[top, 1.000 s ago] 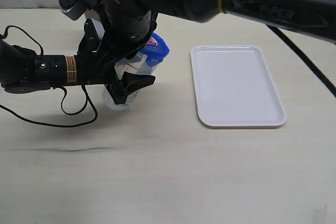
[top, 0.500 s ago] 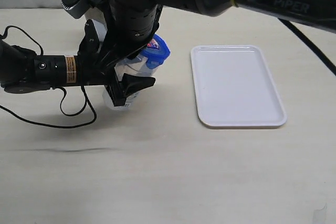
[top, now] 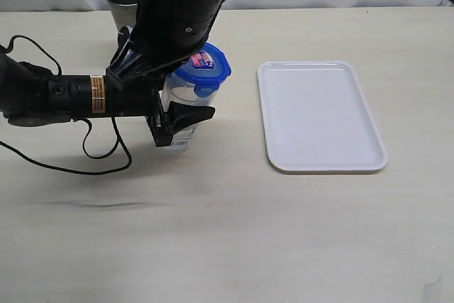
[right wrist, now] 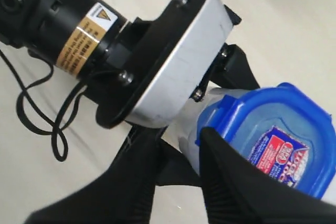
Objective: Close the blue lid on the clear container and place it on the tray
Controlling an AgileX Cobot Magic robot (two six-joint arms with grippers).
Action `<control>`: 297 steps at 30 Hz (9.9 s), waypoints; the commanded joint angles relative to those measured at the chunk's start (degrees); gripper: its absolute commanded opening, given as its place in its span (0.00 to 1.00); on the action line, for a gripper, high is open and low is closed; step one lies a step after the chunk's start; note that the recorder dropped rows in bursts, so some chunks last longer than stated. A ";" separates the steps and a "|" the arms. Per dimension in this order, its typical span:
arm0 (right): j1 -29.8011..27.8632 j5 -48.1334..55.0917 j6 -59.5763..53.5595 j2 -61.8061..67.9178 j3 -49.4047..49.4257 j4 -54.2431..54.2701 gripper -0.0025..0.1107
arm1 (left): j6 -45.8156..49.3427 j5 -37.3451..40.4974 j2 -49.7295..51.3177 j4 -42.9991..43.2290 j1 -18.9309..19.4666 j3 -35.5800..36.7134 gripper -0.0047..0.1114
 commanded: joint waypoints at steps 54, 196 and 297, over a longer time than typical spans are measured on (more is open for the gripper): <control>-6.89 -55.21 -10.46 -89.24 76.83 12.62 0.06 | -0.02 -4.71 -0.31 -0.83 -0.06 -0.47 0.04; -51.16 -36.19 -10.24 -109.11 99.43 7.79 0.06 | 46.93 68.09 -0.31 -10.68 -25.17 -26.58 0.04; -51.16 -36.19 -10.24 -109.11 99.43 7.79 0.06 | -4.10 6.73 19.94 -31.40 -26.40 -35.74 0.04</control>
